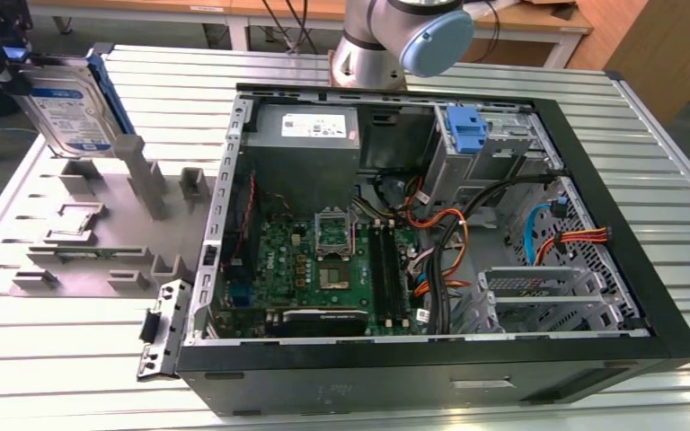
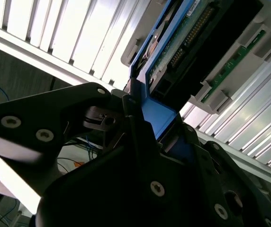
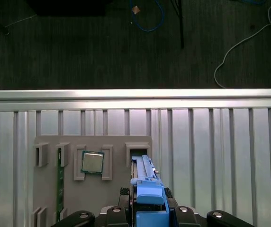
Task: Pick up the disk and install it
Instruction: 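Pick up the disk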
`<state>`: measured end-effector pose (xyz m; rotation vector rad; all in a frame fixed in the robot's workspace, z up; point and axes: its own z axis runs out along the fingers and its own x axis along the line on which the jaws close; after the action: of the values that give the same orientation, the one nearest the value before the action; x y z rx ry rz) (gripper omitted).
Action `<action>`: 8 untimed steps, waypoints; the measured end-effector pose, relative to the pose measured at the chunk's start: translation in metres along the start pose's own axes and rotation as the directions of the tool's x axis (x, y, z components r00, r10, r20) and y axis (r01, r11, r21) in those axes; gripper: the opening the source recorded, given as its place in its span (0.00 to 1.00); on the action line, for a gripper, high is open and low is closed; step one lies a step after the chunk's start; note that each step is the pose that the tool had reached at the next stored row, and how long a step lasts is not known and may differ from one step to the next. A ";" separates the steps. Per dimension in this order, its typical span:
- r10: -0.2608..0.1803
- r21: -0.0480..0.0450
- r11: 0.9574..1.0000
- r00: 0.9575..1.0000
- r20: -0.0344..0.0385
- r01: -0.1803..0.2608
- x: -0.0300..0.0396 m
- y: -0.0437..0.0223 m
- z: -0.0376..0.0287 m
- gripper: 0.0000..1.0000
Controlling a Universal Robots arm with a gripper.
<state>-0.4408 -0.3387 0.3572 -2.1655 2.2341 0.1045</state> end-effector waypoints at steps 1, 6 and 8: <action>0.000 0.000 1.000 1.000 0.000 0.000 0.0000 0.0000 -0.0003 0.37; 0.000 0.000 1.000 1.000 0.000 0.000 -0.0001 0.0001 -0.0016 0.37; 0.000 0.000 1.000 1.000 0.000 0.000 -0.0001 0.0001 -0.0022 0.37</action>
<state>-0.4408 -0.3387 0.3595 -2.1655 2.2342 0.1045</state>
